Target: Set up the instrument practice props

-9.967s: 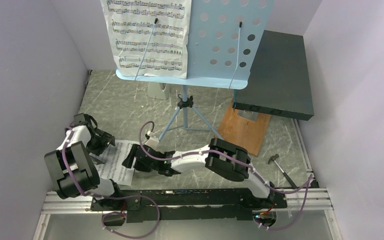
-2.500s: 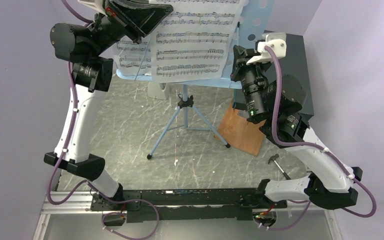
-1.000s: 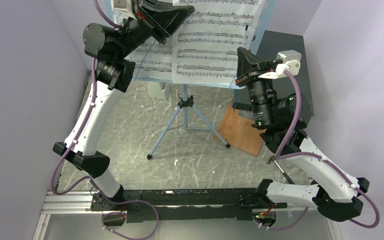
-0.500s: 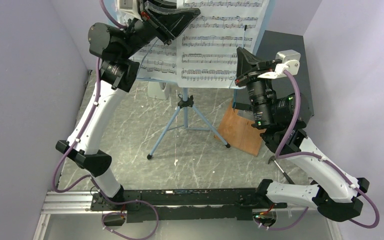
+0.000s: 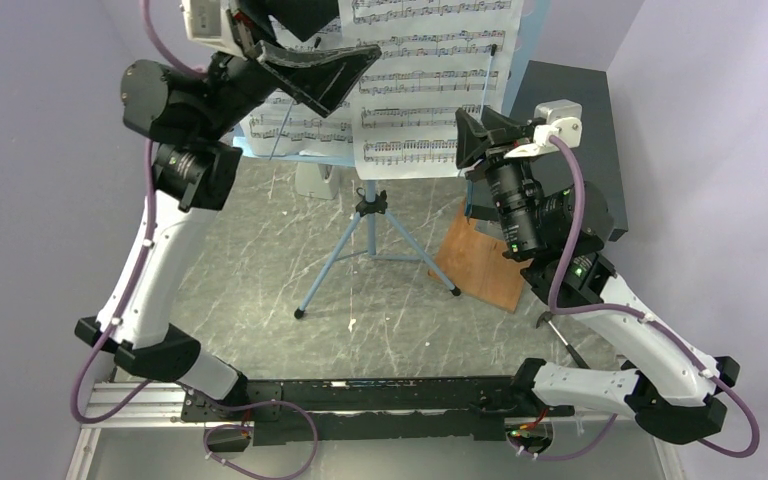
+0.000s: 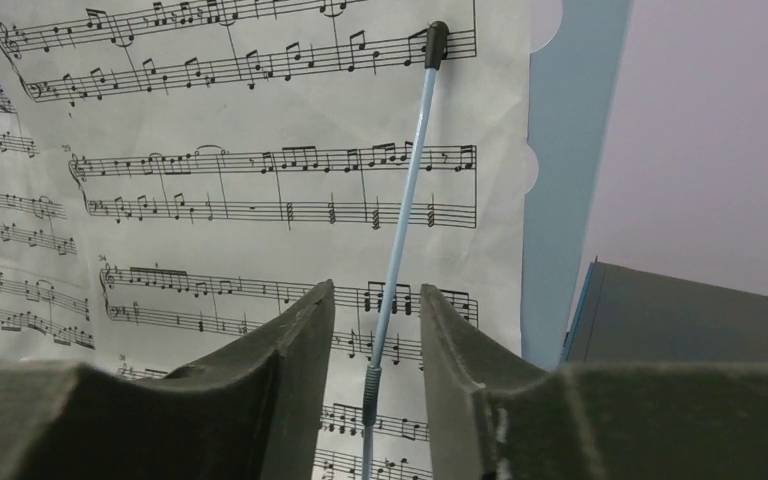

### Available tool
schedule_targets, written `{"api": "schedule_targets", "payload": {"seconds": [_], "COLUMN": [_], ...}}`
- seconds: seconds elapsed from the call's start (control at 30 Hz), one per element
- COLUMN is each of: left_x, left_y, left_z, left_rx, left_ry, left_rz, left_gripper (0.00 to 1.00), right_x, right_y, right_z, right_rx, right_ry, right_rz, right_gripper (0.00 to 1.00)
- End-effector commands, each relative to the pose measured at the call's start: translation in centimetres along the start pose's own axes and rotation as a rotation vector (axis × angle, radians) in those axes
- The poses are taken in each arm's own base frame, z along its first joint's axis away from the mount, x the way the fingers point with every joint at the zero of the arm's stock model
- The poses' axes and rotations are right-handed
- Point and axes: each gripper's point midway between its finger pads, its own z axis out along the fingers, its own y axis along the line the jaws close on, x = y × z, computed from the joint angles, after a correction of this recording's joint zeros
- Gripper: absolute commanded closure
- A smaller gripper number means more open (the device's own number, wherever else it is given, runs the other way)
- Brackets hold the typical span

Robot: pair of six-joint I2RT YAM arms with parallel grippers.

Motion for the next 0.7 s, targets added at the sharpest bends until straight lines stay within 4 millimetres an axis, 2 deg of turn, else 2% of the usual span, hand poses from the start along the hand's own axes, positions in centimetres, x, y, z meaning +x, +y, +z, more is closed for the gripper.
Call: {"api": "schedule_targets", "payload": {"seconds": [0.0,0.17,0.3,0.33,0.43,0.47,0.5,0.57,0.67], "left_x": [-2.4,-3.7,-4.3,-4.0,-2.9,-1.2,-1.4,-0.1,2.6], "left_y": [-0.4,-2.0,-2.9,-3.0,-2.8,-2.4,-3.1,-3.3,-4.1], "left_z": [-1.3,-2.1,-3.8,-4.6,-7.7,-9.3,-10.9,-13.9,-18.6], "left_rx": [-0.069,-0.051,-0.087,-0.109,-0.222,-0.272,-0.304,-0.382,-0.481], "left_ry": [-0.016,-0.017,0.023,0.052,0.125,0.175,0.184,0.229,0.319], "left_rz": [0.065,0.061,0.088,0.094,0.103,0.084,0.086,0.067,0.019], "left_gripper": [0.01,0.0,0.0,0.01,0.01,0.01,0.01,0.0,0.0], "right_x": [-2.4,-3.2,-3.2,-2.9,-1.8,-1.2,-1.0,0.2,1.2], "right_y": [-0.8,-1.1,-1.1,-0.9,0.5,1.1,1.6,2.7,4.3], "right_z": [-0.7,-1.5,-2.6,-3.0,-4.7,-5.3,-6.1,-7.7,-10.4], "right_rx": [0.002,-0.014,-0.055,-0.083,-0.213,-0.261,-0.313,-0.414,-0.573], "right_ry": [-0.03,-0.024,0.009,0.024,0.07,0.09,0.102,0.143,0.176], "right_rz": [0.041,0.06,0.054,0.044,0.0,-0.015,-0.023,-0.038,-0.044], "right_gripper": [0.57,0.44,0.26,0.21,0.06,0.03,0.02,0.01,0.01]}}
